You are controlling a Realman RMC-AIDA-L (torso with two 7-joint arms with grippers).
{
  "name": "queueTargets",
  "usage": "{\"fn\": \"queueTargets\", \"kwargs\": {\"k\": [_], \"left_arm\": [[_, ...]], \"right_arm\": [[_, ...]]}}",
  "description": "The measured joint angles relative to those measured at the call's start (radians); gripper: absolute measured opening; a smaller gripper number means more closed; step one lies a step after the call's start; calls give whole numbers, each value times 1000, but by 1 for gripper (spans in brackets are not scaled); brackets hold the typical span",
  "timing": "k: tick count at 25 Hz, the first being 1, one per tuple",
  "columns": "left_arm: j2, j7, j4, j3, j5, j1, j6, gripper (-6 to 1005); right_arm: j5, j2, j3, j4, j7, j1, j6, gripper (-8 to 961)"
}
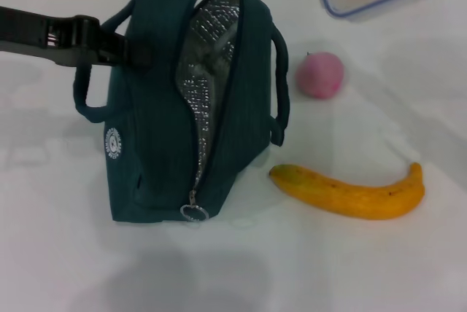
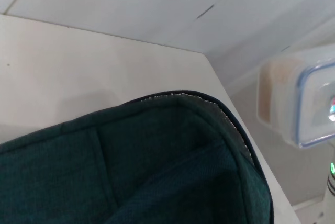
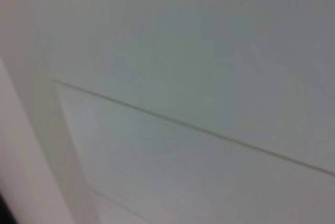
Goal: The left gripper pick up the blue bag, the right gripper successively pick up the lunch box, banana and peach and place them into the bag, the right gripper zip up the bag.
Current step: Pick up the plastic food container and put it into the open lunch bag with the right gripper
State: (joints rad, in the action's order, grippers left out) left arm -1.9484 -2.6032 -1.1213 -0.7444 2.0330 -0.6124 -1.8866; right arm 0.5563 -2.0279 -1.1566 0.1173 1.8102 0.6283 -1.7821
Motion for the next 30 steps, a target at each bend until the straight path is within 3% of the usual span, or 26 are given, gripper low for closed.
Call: {"fn": "queueTargets", "kwargs": {"k": [11, 30], "left_arm": [[-36, 4, 5, -2, -2, -25, 5, 38], [-44, 26, 80, -32, -41, -71, 3, 39]], "right_arm": [[1, 0, -30, -11, 5, 148, 36, 92], [-1, 0, -94, 0, -4, 206, 135, 86]]}}
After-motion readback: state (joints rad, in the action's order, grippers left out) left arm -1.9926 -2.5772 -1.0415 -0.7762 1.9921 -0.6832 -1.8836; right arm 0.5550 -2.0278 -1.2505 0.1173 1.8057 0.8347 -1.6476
